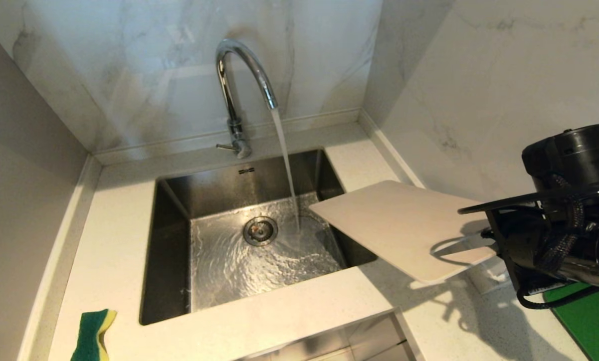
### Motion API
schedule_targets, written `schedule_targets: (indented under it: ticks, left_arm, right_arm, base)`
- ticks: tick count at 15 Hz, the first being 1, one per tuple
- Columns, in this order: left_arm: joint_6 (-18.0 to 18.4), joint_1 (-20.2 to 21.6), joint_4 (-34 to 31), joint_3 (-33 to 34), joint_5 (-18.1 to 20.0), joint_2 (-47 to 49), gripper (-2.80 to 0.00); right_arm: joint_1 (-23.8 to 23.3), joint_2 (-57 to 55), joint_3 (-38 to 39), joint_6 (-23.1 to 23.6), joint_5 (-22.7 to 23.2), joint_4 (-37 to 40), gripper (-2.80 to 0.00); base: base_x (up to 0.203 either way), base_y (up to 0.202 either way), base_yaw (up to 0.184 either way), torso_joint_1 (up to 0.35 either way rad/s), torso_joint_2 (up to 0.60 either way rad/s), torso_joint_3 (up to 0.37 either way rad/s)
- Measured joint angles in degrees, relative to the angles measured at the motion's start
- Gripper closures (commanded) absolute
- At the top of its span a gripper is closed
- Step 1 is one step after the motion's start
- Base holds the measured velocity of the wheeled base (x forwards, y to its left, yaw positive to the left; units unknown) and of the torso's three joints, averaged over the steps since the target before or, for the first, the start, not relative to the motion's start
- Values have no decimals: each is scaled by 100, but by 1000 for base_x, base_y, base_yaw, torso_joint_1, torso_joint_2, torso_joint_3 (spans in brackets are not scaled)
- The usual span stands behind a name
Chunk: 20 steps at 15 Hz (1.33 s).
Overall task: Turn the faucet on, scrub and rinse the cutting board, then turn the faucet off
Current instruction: Put down the cutting board
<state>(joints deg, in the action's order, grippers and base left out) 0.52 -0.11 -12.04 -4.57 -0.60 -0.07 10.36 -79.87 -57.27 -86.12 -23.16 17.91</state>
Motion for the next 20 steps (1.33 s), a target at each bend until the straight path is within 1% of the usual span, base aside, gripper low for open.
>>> schedule_targets:
  ticks: [2,6,13,16,20]
  left_arm:
    - [0,-2,-2,0,-1,0,0]
    - [0,0,-2,0,0,0,0]
    - [-1,0,-1,0,0,0,0]
    - [1,0,-2,0,0,0,0]
    - [0,0,0,0,0,0,0]
  right_arm:
    - [-20,-9,24,-103,-34,28,0]
    - [-52,-125,-17,-195,-407,6,0]
    - [-63,-229,80,-219,-438,-11,0]
    - [-66,-276,123,-290,-421,0,0]
    - [-72,-340,309,-501,-403,4,0]
  base:
    - [0,0,0,0,0,0]
    - [0,0,0,0,0,0]
    - [0,0,0,0,0,0]
    - [0,0,0,0,0,0]
    - [0,0,0,0,0,0]
